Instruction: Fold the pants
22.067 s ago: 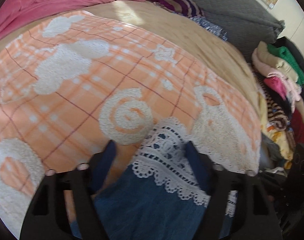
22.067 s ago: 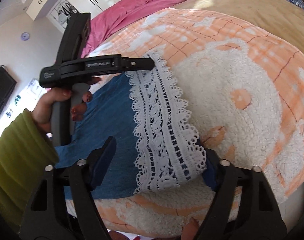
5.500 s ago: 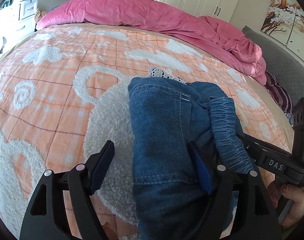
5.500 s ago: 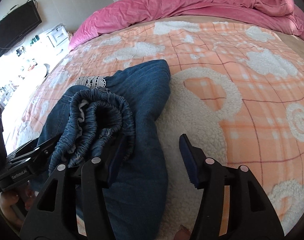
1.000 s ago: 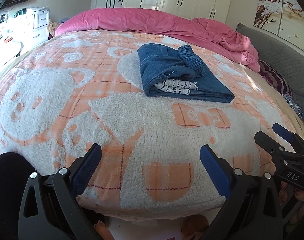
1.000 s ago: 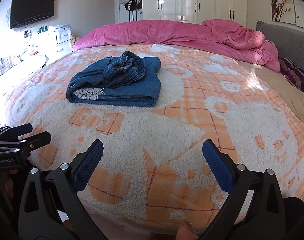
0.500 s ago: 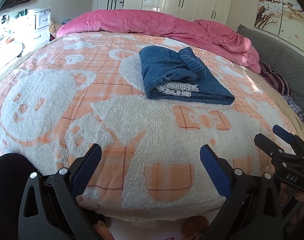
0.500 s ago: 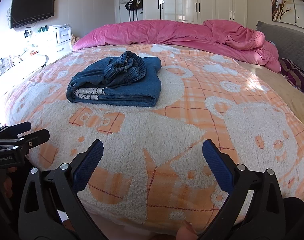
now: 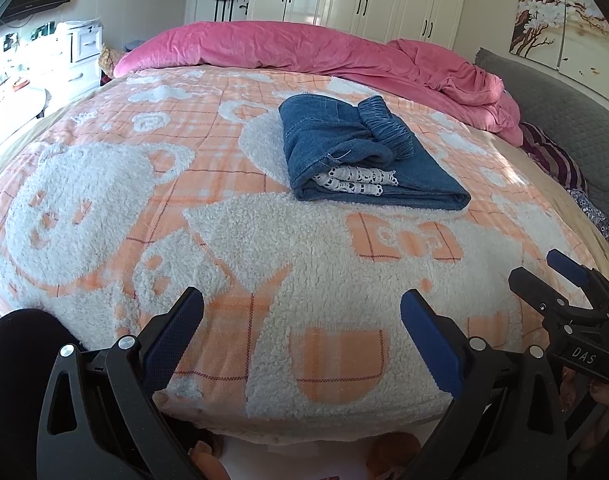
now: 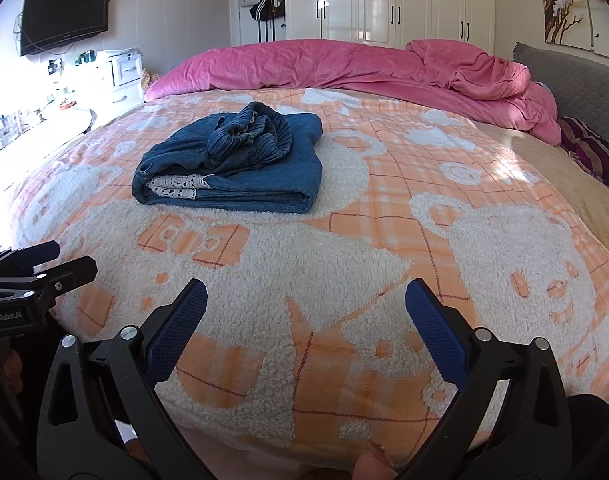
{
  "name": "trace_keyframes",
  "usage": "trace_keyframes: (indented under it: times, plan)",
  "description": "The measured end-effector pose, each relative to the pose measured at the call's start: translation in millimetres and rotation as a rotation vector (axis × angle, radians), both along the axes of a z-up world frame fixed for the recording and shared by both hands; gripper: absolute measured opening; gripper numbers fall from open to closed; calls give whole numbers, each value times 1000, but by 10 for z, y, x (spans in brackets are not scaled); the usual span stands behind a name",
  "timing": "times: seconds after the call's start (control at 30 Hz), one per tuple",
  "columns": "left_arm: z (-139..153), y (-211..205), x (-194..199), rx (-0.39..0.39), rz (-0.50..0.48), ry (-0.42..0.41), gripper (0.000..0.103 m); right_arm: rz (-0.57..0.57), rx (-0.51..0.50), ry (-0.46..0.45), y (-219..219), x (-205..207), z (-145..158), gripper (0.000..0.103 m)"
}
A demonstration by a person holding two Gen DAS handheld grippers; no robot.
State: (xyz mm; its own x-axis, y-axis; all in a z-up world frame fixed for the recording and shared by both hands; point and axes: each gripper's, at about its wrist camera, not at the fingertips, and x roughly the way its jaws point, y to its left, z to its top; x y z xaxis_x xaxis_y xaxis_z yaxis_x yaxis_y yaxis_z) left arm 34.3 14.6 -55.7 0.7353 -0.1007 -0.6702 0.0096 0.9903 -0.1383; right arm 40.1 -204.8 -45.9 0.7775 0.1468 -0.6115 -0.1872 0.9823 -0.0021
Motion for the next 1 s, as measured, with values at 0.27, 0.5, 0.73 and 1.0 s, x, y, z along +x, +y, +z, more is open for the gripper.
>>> trace_keyframes:
  times: [0.27, 0.5, 0.73, 1.0]
  plan:
    - [9, -5, -4, -2, 4, 3, 98, 0, -1, 0, -3, 4, 0, 94]
    - [9, 2, -3, -9, 6, 8, 98, 0, -1, 0, -2, 1, 1, 94]
    - [15, -8, -6, -6, 11, 10, 98, -1, -2, -1, 0, -1, 2, 94]
    - [8, -5, 0, -6, 15, 14, 98, 2, -3, -1, -2, 5, -2, 94]
